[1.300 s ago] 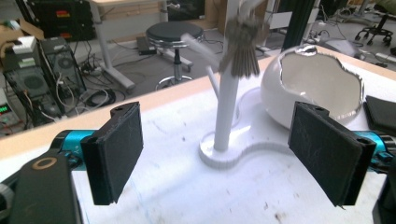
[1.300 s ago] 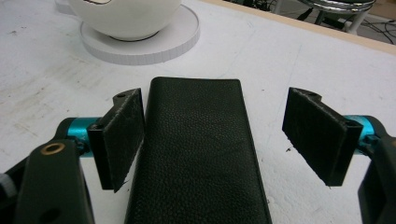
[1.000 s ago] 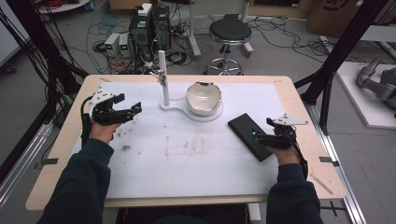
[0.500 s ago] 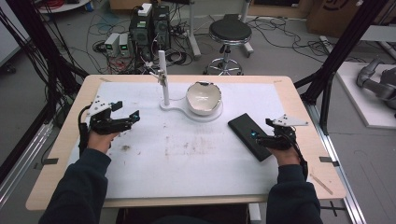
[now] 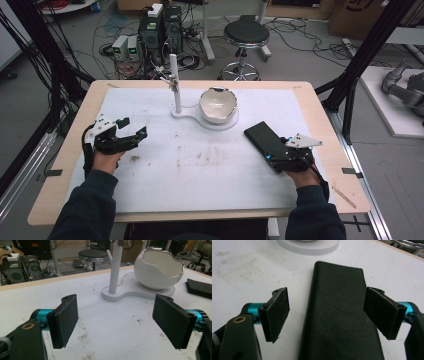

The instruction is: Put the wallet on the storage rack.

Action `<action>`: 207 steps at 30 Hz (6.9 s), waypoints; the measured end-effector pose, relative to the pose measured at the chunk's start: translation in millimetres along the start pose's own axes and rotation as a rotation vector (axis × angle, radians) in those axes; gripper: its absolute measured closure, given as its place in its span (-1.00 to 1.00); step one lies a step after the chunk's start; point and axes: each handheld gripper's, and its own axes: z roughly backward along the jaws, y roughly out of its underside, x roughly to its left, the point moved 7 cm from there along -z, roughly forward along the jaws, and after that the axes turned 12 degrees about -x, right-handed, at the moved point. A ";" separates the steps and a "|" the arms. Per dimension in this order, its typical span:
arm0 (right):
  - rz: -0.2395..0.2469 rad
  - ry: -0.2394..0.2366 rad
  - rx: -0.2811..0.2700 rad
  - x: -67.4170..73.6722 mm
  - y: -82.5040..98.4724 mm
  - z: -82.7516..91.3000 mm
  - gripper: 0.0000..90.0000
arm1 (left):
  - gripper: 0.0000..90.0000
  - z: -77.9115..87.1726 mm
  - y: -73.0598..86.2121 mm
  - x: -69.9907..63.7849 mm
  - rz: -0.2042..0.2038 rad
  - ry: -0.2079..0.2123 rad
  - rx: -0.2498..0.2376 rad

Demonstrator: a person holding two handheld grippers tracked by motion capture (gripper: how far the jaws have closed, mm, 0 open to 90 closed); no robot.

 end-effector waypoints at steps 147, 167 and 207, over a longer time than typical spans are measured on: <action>0.034 -0.040 -0.288 -10.2 -109.6 22.9 0.67 | -0.44 0.4 20.6 5.7 0.091 -0.002 0.063; 0.418 -0.259 -0.233 20.2 -213.2 -55.7 0.67 | -0.46 0.3 21.6 4.3 0.105 0.013 0.075; 0.257 -0.429 0.012 59.3 -153.5 -140.1 0.05 | -0.46 4.8 19.2 10.0 0.145 0.004 0.057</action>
